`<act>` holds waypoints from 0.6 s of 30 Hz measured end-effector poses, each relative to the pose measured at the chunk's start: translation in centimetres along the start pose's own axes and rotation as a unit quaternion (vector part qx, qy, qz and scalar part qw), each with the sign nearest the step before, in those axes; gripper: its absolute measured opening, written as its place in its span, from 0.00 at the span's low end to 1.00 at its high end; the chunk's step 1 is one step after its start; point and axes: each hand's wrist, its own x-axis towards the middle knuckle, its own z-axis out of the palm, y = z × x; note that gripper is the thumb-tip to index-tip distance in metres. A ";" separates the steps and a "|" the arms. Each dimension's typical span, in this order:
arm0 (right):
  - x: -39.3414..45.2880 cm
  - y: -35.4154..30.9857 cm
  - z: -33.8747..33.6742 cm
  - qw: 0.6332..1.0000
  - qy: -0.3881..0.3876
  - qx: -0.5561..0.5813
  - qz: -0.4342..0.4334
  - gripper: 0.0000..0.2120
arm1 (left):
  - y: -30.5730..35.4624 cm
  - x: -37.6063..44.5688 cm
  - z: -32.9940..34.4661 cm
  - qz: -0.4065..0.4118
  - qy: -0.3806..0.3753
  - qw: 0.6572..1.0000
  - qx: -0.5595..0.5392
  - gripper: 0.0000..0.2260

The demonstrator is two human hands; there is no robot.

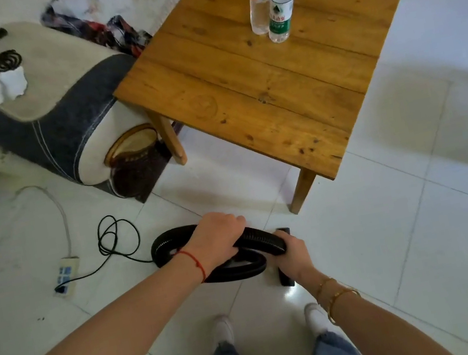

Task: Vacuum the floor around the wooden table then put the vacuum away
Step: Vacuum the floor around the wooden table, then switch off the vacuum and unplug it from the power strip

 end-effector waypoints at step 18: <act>0.0 -1.6 3.9 0.985 0.141 0.097 0.028 0.09 | -13.5 -7.0 14.4 -0.332 0.047 0.874 -0.351 0.19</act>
